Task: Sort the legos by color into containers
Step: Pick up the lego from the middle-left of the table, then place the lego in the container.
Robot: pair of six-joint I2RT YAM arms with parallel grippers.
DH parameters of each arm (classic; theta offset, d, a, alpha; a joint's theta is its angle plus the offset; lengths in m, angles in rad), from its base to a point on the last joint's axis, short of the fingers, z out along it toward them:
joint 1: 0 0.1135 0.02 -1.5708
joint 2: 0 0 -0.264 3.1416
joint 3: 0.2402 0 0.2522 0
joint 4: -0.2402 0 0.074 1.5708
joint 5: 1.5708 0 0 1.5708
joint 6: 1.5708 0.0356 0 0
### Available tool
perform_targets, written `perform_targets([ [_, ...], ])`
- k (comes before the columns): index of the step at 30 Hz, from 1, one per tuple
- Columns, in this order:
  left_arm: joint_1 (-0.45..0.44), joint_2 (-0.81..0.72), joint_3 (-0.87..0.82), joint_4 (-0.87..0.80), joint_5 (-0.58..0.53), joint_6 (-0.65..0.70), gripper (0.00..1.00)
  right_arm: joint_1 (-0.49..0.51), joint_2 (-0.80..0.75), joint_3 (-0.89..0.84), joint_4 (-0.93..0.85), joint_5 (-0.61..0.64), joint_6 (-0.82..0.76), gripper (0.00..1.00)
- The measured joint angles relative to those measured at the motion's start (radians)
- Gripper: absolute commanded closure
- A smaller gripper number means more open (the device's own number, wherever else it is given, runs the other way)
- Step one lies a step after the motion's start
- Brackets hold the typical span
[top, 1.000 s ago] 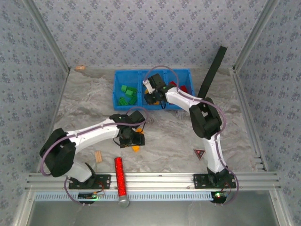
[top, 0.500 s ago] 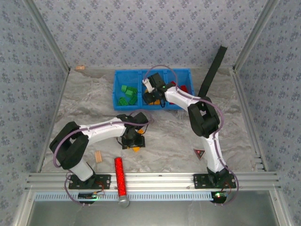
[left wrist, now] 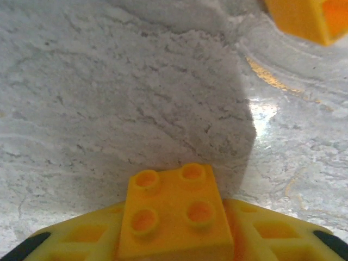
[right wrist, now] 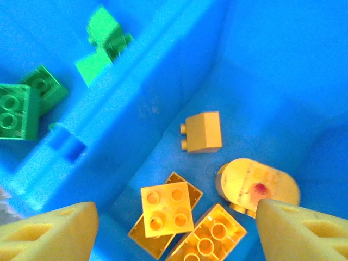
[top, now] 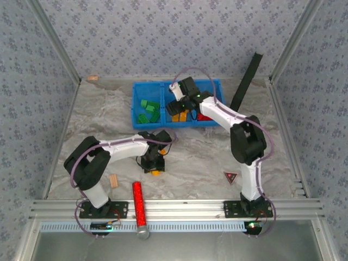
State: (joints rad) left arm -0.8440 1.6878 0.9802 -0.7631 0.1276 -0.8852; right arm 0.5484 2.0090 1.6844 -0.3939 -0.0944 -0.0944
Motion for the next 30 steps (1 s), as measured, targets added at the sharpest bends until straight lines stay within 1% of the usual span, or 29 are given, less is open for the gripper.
perform_targets([
  [4,0.009,0.003,0.027,-0.016,0.003,0.018,0.67,-0.003,-0.101,-0.029,-0.002,-0.011,0.000,0.20],
  [8,0.013,0.003,0.118,-0.065,-0.001,0.051,0.70,-0.003,-0.190,-0.083,-0.006,-0.011,0.000,0.19],
  [11,0.021,0.004,0.237,-0.123,-0.015,0.092,0.70,-0.005,-0.253,-0.150,-0.014,-0.003,0.008,0.20],
  [16,0.057,0.051,0.531,-0.195,-0.049,0.183,0.70,-0.021,-0.406,-0.326,-0.028,0.040,0.046,0.20],
  [18,0.080,0.097,0.657,-0.211,-0.068,0.224,0.71,-0.038,-0.498,-0.418,-0.034,0.060,0.076,0.19],
  [23,0.119,0.250,0.899,-0.219,-0.119,0.315,0.72,-0.073,-0.741,-0.631,-0.054,0.089,0.183,0.21],
  [26,0.132,0.334,0.980,-0.208,-0.148,0.356,0.73,-0.075,-0.879,-0.744,-0.065,0.087,0.257,0.21],
  [30,0.144,0.450,1.100,-0.207,-0.179,0.398,0.73,-0.075,-1.021,-0.880,-0.093,0.078,0.347,0.22],
])
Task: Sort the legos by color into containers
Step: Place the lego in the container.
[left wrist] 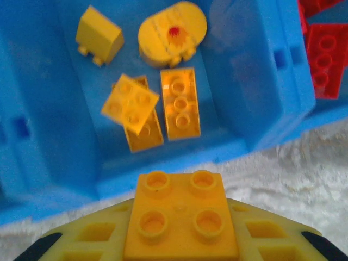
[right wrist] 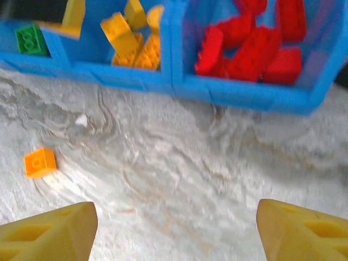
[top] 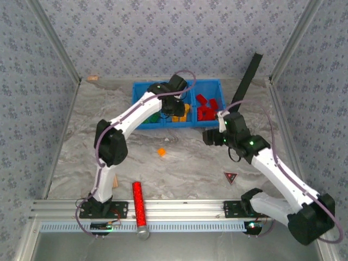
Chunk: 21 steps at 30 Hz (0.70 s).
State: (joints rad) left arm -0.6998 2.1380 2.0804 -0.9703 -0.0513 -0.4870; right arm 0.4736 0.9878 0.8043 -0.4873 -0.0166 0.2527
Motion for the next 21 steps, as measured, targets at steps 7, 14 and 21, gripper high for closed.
perform_targets([
  [7,0.026,0.206,0.288,-0.038,-0.017,0.049,0.73,0.047,-0.162,-0.165,-0.047,-0.002,0.145,0.23],
  [14,0.063,0.342,0.458,-0.074,-0.006,0.060,0.72,0.213,-0.219,-0.246,-0.051,0.041,0.286,0.23],
  [21,0.098,0.410,0.518,-0.081,0.027,0.060,0.71,0.387,-0.175,-0.263,-0.043,0.123,0.400,0.23],
])
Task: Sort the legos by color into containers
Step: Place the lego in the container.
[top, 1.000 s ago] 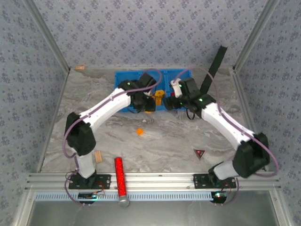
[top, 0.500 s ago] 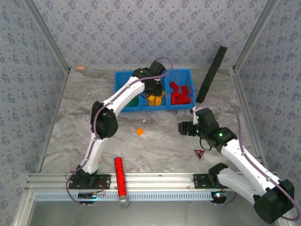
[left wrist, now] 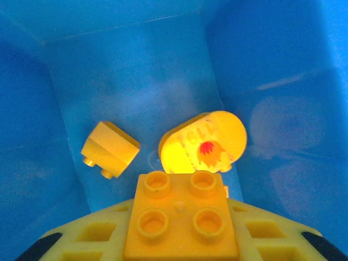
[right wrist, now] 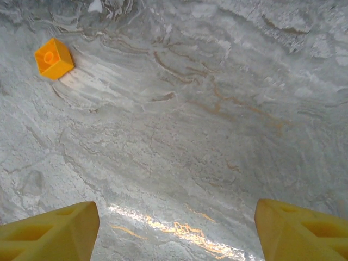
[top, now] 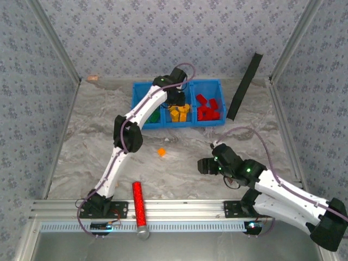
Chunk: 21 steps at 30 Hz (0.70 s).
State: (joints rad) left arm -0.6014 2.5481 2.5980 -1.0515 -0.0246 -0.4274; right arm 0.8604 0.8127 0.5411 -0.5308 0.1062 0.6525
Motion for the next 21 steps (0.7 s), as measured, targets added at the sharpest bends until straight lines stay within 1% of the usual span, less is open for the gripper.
perform_targets([
  [4,0.013,0.030,0.033,-0.001,0.013,0.000,0.70,0.047,0.073,0.023,-0.003,0.037,0.018,0.22],
  [7,0.017,0.046,0.040,-0.001,0.021,0.000,0.66,0.070,0.138,0.074,-0.004,0.055,0.016,0.22],
  [11,0.017,0.058,0.041,-0.001,0.034,-0.004,0.54,0.084,0.225,0.157,0.005,0.062,0.000,0.21],
  [15,0.017,0.059,0.042,0.000,0.042,-0.006,0.44,0.090,0.313,0.224,0.016,0.063,-0.043,0.17],
  [21,0.022,0.054,0.043,0.000,0.061,-0.006,0.42,0.098,0.396,0.251,0.053,0.061,-0.101,0.16],
])
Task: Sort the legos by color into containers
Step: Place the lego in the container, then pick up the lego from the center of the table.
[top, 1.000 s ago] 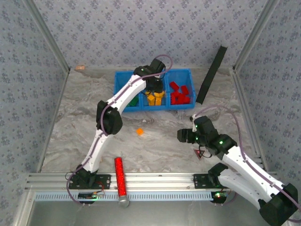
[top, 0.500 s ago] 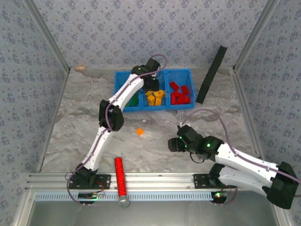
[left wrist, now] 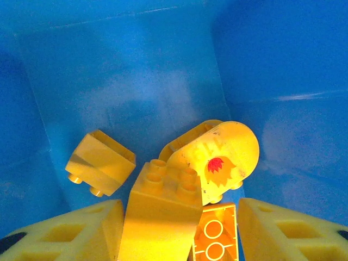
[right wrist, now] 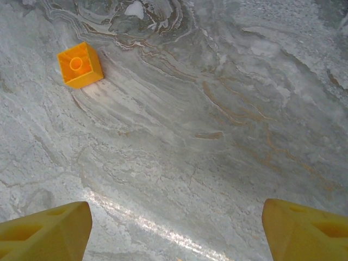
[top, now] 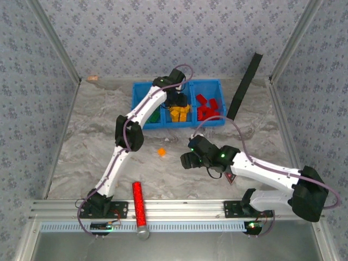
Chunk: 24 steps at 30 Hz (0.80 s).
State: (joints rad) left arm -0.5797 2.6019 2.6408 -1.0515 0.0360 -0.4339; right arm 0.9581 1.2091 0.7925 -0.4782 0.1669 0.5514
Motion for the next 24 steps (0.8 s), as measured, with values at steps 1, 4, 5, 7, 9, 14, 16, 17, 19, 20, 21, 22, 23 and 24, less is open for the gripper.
perform_targets([
  [1,0.002,-0.005,0.000,0.000,0.005,0.000,0.42,0.003,0.016,0.005,0.008,-0.002,-0.013,0.15],
  [4,0.006,-0.029,0.000,0.005,0.024,0.000,0.41,0.019,0.083,0.039,0.026,-0.002,-0.051,0.12],
  [5,0.008,-0.040,0.000,0.005,0.029,0.000,0.41,0.024,0.107,0.052,0.034,-0.001,-0.064,0.11],
  [7,0.009,-0.071,0.001,0.007,0.047,0.001,0.40,0.031,0.164,0.087,0.056,-0.002,-0.095,0.10],
  [9,0.012,-0.102,0.003,0.008,0.070,0.000,0.39,0.034,0.218,0.119,0.080,-0.006,-0.121,0.09],
  [14,0.023,-0.175,0.016,0.021,0.140,0.000,0.38,0.036,0.369,0.202,0.155,-0.032,-0.178,0.08],
  [16,0.027,-0.206,0.016,0.025,0.166,0.000,0.37,0.038,0.441,0.240,0.181,-0.053,-0.198,0.08],
  [17,0.029,-0.218,0.016,0.025,0.176,0.001,0.37,0.038,0.469,0.256,0.190,-0.061,-0.206,0.08],
  [19,0.036,-0.248,0.016,0.023,0.194,0.007,0.37,0.042,0.536,0.298,0.201,-0.078,-0.224,0.08],
  [20,0.040,-0.261,0.016,0.021,0.200,0.008,0.37,0.044,0.562,0.317,0.205,-0.085,-0.232,0.08],
  [21,0.046,-0.279,0.016,0.014,0.204,0.012,0.37,0.045,0.586,0.335,0.207,-0.090,-0.238,0.08],
  [22,0.052,-0.299,0.012,0.007,0.205,0.017,0.36,0.046,0.609,0.353,0.208,-0.094,-0.245,0.09],
  [23,0.058,-0.320,0.000,0.005,0.207,0.021,0.36,0.046,0.628,0.370,0.205,-0.097,-0.249,0.09],
  [24,0.064,-0.354,-0.027,0.005,0.207,0.028,0.36,0.046,0.645,0.388,0.206,-0.101,-0.254,0.09],
])
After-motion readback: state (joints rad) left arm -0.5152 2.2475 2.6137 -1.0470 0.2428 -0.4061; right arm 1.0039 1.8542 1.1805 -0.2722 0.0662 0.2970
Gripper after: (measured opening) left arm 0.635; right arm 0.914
